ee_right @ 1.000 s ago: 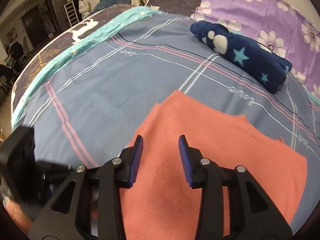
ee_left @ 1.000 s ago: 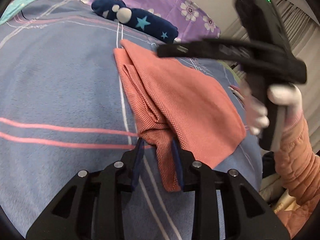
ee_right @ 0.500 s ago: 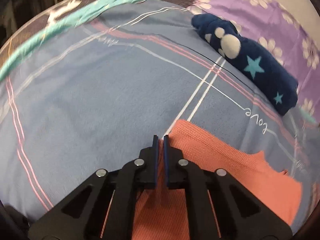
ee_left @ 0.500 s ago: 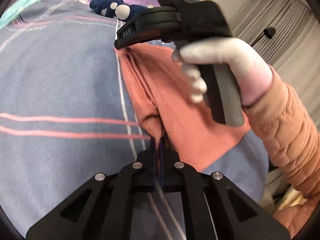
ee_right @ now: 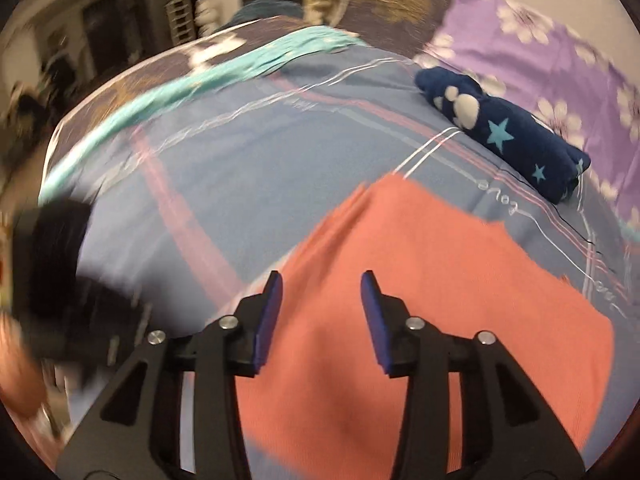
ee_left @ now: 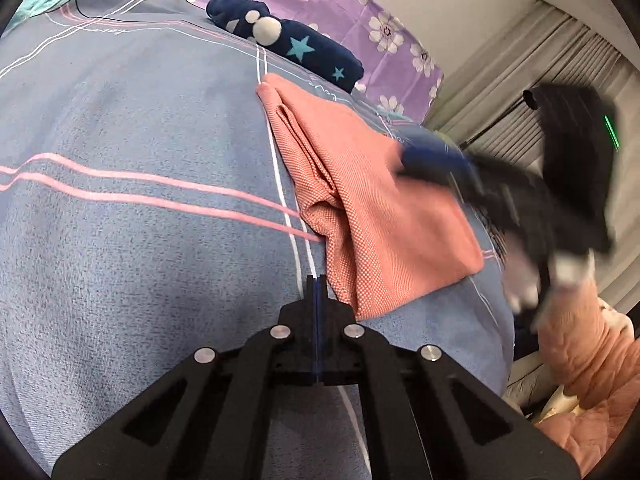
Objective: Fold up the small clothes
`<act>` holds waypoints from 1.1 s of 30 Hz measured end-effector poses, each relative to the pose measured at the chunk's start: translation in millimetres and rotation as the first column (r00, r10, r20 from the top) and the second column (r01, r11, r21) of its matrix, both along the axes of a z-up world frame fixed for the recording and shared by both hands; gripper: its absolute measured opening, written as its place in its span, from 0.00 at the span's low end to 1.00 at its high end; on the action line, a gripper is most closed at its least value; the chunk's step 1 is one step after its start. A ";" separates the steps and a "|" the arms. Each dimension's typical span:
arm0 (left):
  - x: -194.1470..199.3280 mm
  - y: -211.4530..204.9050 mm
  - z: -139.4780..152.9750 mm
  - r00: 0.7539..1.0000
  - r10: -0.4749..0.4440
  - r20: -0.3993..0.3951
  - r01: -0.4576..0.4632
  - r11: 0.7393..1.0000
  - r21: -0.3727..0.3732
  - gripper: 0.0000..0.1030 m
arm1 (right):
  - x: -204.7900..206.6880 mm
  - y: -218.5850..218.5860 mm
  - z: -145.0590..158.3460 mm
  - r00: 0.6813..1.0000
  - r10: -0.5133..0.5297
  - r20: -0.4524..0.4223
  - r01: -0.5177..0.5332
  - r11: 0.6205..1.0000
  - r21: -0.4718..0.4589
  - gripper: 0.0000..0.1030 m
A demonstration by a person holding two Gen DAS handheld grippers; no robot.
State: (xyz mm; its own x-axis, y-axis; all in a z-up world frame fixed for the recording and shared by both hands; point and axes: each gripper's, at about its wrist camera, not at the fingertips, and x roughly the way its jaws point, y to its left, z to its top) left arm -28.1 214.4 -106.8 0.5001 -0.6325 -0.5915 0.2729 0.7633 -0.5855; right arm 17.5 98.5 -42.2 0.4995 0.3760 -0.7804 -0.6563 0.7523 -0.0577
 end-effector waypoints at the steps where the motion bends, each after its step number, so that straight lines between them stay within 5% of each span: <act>1: 0.5 -0.2 0.1 1.000 0.002 0.000 -0.002 1.000 -0.003 0.00 | -20.5 2.0 -5.8 0.999 0.030 0.015 -0.030 0.999 -0.034 0.43; 6: -2.0 1.6 -1.5 1.000 0.015 0.005 -0.015 1.000 -0.018 0.01 | -75.8 25.0 -40.0 0.986 0.127 0.104 -0.100 0.968 -0.231 0.52; 8: -2.4 4.0 -3.2 1.000 0.019 -0.002 -0.019 0.999 -0.038 0.01 | -72.9 34.7 -57.4 0.982 0.101 0.162 -0.045 0.947 -0.318 0.52; 12: 0.0 11.7 -4.5 0.999 0.042 -0.020 -0.044 0.995 -0.088 0.04 | -49.3 48.9 -61.5 0.960 -0.009 0.281 0.104 0.939 -0.328 0.54; 15: 2.2 22.9 1.2 0.995 0.090 -0.039 -0.094 0.988 -0.121 0.15 | -47.7 49.6 -62.6 0.966 -0.046 0.254 0.122 0.948 -0.293 0.45; 20: 38.5 22.4 30.6 0.994 0.113 0.002 -0.113 0.989 -0.091 0.60 | -53.0 33.4 -58.7 0.979 -0.064 0.195 0.106 0.971 -0.214 0.45; 25: 108.2 -0.6 18.9 0.995 0.064 -0.078 -0.068 0.997 -0.047 0.61 | -56.1 30.2 -59.5 0.979 -0.095 0.182 0.129 0.974 -0.187 0.45; 31: 151.1 -22.2 15.1 0.998 0.012 -0.064 -0.015 0.999 -0.049 0.61 | -45.6 40.8 -63.9 0.976 -0.100 0.194 0.137 0.973 -0.187 0.45; 33: 156.5 -28.5 14.4 0.998 -0.008 -0.069 0.004 0.999 -0.050 0.51 | -40.2 43.2 -64.4 0.974 -0.108 0.198 0.144 0.973 -0.178 0.45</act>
